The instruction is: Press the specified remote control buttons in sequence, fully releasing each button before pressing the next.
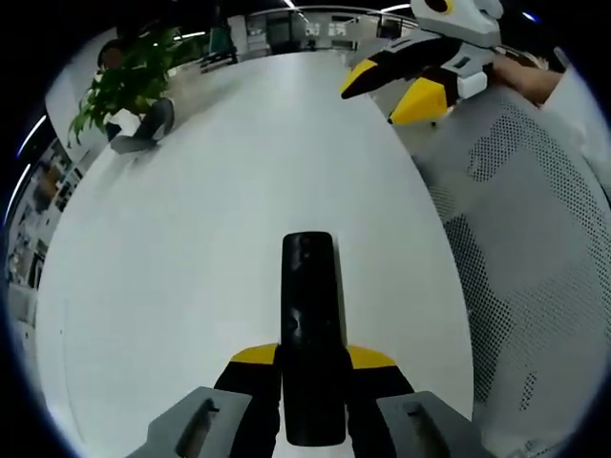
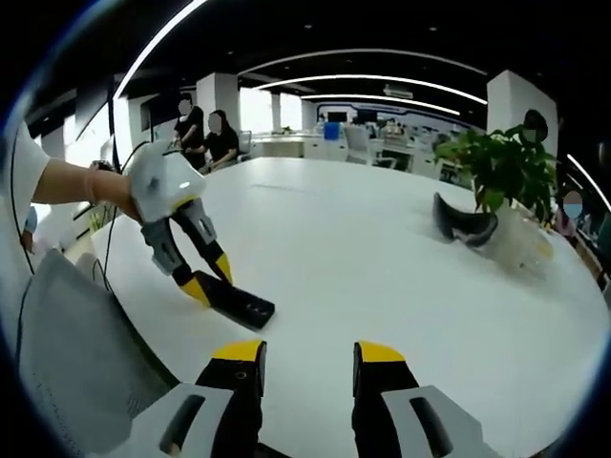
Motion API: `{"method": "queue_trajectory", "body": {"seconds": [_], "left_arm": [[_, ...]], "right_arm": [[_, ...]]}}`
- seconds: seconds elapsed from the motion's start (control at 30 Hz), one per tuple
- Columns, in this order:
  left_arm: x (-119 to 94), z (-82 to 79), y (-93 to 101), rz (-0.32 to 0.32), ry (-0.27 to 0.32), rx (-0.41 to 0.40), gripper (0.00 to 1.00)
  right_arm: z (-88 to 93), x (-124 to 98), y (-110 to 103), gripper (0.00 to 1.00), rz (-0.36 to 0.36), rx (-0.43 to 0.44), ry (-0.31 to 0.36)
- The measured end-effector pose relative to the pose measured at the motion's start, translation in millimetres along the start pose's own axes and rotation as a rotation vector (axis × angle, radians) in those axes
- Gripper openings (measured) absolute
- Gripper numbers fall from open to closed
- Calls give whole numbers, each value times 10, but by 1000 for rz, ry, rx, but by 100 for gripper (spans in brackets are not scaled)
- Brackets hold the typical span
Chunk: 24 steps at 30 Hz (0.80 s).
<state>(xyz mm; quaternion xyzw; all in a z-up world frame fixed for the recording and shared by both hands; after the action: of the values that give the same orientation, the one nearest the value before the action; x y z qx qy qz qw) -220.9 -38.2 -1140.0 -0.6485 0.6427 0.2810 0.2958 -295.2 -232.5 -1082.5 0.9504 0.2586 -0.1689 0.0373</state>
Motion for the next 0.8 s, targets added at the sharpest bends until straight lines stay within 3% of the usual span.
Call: {"method": "queue_trajectory", "body": {"seconds": [0.5,0.8], "left_arm": [[23,-10,218,13,17,9,24],[38,-14,276,3,18,-9,24]], "right_arm": [[59,-42,-128,32,-83,-20,-65],[64,-45,-175,24,-169,-21,-102]]}}
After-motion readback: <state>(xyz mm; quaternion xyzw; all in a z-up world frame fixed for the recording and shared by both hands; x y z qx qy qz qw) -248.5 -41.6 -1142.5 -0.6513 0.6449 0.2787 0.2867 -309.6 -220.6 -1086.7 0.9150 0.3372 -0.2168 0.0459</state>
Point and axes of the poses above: the point that each gripper's makers call its tool centre point, and the gripper's own axes: x roughly forward along the fingers, y roughly to its right, z roughly out of its underside, the point moved 6 cm from there along -x, roughly backward along the fingers, and after that the axes turned 15 degrees about y, right-handed, at the moved point
